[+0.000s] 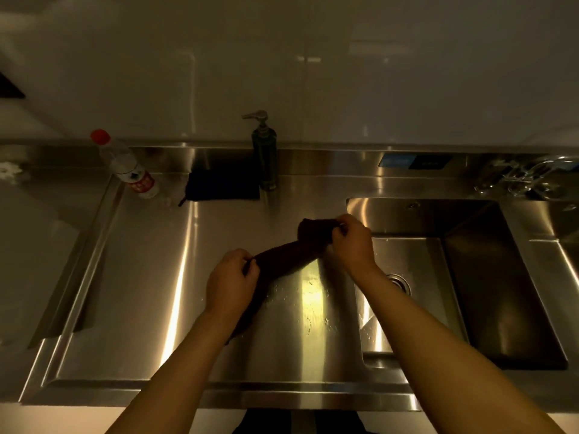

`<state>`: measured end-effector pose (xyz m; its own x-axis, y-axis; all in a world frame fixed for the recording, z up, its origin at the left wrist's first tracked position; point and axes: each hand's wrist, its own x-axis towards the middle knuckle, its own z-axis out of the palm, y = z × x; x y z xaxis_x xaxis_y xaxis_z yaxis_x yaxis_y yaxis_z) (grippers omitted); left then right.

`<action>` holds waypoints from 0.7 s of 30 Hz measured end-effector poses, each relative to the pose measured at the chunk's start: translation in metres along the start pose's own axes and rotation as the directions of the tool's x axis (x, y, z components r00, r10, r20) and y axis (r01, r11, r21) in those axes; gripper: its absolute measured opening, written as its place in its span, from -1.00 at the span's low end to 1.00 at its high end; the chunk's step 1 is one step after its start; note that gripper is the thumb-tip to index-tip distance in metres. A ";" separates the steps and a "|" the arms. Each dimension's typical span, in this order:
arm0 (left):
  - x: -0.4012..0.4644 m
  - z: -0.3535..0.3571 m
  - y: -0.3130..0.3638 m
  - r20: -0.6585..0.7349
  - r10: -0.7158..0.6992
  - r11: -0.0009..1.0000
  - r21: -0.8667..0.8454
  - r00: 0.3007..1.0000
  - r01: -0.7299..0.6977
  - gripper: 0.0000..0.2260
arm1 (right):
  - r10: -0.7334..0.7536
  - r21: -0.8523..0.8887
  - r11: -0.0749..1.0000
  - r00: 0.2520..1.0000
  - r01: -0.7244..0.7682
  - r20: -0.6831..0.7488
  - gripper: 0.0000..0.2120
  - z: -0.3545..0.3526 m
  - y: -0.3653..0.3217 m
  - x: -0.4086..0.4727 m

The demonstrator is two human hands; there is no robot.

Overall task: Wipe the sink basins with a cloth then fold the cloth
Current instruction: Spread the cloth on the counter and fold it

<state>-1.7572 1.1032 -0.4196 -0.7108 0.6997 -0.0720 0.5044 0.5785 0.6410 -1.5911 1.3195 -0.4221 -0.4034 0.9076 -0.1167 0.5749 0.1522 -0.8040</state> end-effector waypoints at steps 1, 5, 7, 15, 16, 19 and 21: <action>-0.004 -0.012 0.004 -0.043 -0.023 0.999 -0.027 0.999 0.022 -0.96 | 0.010 0.085 0.996 1.000 -0.012 0.015 -0.77 -0.004 -0.009 0.005; -0.037 -0.043 0.019 -0.100 -0.093 0.974 -0.214 0.991 0.070 -0.93 | 0.055 0.381 0.922 0.998 -0.060 0.025 -0.79 -0.013 -0.035 0.012; -0.059 -0.039 0.018 -0.035 -0.136 0.966 -0.227 0.990 0.125 -0.92 | 0.107 0.426 0.896 0.992 -0.123 0.061 -0.82 -0.012 -0.027 0.001; -0.081 0.003 -0.006 0.286 -0.171 0.985 0.064 0.943 0.160 -0.84 | 0.265 -0.306 0.927 0.957 -0.219 0.117 -0.76 -0.001 0.044 -0.041; -0.074 0.003 -0.004 0.275 -0.160 0.987 0.077 0.948 0.144 -0.88 | 0.230 -0.321 0.930 0.965 -0.180 0.124 -0.79 0.001 0.042 -0.042; -0.041 0.009 0.001 0.271 -0.111 0.987 0.140 0.956 0.075 -0.92 | 0.150 -0.333 0.939 0.973 -0.085 0.176 -0.79 0.010 0.037 -0.040; -0.017 0.018 0.003 0.282 -0.085 0.987 0.156 0.956 0.041 -0.90 | 0.108 -0.342 0.939 0.975 -0.036 0.195 -0.69 0.017 0.034 -0.040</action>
<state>-1.7350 1.1008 -0.4296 -0.5838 0.7380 -0.3386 0.5449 0.6652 0.5104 -1.5673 1.2820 -0.4546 -0.4698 0.8248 -0.3146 0.7978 0.2442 -0.5512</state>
